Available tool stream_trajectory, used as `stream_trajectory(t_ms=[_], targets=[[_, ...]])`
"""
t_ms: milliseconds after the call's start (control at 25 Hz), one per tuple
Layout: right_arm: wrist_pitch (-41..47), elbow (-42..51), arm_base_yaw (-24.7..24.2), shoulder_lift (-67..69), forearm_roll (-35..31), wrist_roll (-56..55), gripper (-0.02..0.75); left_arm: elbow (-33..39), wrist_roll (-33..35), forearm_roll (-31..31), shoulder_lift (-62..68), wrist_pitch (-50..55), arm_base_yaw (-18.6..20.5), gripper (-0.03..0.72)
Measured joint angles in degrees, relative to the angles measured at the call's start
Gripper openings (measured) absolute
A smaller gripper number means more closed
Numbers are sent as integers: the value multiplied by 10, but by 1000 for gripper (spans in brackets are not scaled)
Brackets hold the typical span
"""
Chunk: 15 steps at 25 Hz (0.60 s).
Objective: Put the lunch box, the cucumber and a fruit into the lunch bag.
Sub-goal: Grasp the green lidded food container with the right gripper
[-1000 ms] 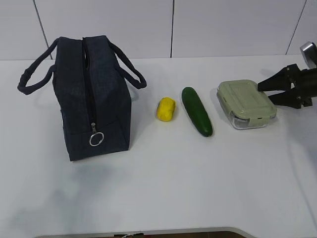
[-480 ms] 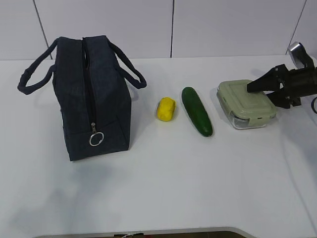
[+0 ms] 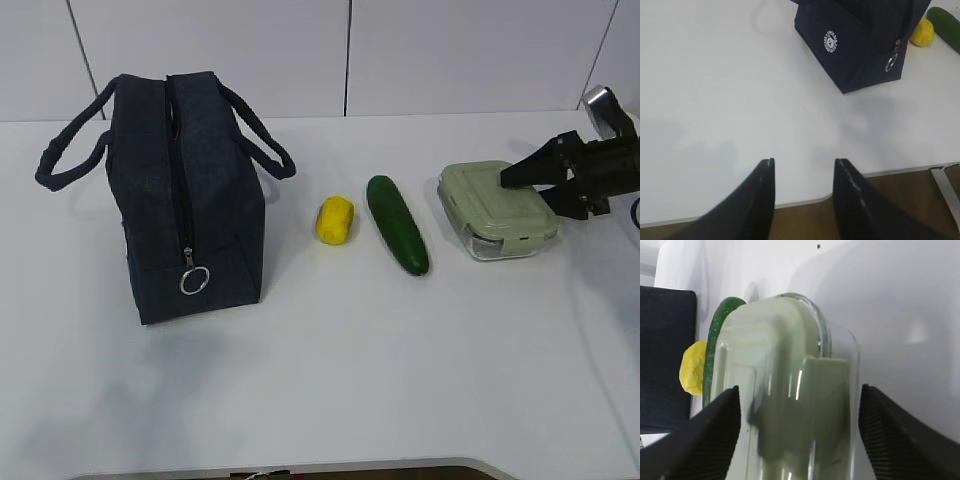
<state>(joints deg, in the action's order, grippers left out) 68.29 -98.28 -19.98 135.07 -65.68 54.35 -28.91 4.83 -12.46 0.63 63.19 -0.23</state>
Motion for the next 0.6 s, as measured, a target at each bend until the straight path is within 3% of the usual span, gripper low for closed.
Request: stream_trajectory(t_ms=[600], targets=[[-1, -1, 0, 2, 15, -11, 582, 0, 0, 0, 0, 0, 0, 285]])
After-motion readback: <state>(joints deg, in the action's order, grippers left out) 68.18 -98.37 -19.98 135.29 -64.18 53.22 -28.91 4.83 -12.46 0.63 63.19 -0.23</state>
